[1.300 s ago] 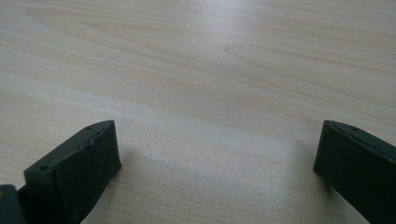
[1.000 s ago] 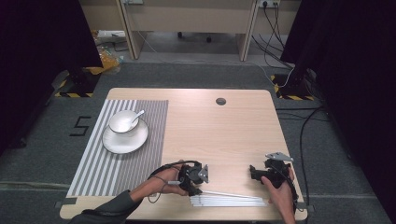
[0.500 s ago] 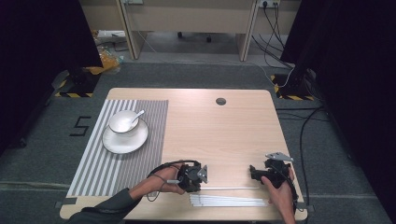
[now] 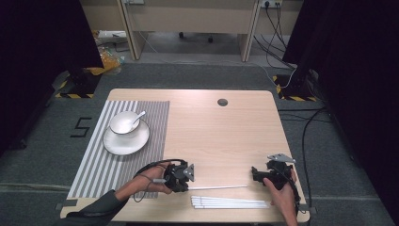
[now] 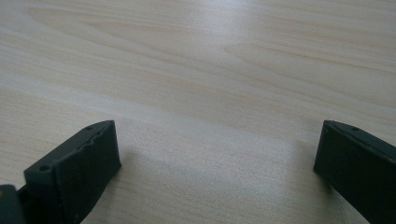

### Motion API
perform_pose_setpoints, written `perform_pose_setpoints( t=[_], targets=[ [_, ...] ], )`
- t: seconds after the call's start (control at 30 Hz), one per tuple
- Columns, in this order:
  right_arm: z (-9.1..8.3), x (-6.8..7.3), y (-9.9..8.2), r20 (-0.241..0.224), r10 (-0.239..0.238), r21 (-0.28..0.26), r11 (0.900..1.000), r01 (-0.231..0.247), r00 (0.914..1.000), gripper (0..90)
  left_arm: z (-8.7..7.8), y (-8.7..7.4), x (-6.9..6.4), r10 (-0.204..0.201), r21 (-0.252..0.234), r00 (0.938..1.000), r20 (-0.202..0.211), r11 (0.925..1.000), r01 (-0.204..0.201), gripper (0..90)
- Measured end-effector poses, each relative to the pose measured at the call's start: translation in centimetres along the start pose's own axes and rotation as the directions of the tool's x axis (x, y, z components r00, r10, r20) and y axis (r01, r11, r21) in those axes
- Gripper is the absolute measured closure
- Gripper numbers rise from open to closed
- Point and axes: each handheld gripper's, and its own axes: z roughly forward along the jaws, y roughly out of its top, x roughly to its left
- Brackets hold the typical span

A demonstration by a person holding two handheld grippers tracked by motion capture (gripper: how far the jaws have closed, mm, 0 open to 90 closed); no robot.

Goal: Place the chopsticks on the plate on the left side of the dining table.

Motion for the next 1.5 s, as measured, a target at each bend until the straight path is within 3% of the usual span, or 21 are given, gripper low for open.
perform_pose_setpoints(
  t=[0.27, 0.6, 0.8, 1.1, 1.5],
  targets=[
    [0.0, 0.0, 0.0, 0.000, 0.000, 0.000, 1.0000, 0.000, 1.0000, 0.3, -1.0, -2.3, 0.2, -0.019, 0.038, 0.9998, -0.010, 0.9991, 0.019, 83.5],
    [0.0, 0.0, 0.0, -0.001, 0.000, 0.000, 1.0000, 0.000, 1.0000, 0.3, -1.6, -3.6, 0.4, -0.027, 0.083, 0.9994, -0.021, 0.9962, 0.028, 83.4],
    [0.0, 0.0, 0.0, -0.001, -0.001, 0.000, 1.0000, 0.001, 1.0000, 0.3, -1.9, -4.2, 0.9, -0.035, 0.098, 0.9982, -0.049, 0.9944, 0.039, 82.7],
    [0.0, 0.0, 0.0, -0.002, -0.001, 0.000, 1.0000, 0.001, 1.0000, 0.3, -1.9, -3.7, 0.9, -0.037, 0.089, 0.9975, -0.060, 0.9951, 0.042, 77.0],
    [0.0, 0.0, 0.0, -0.002, -0.001, 0.000, 1.0000, 0.001, 1.0000, 0.3, -1.3, -0.4, 0.8, -0.036, 0.068, 0.9975, -0.061, 0.9969, 0.040, 74.9]
  ],
)
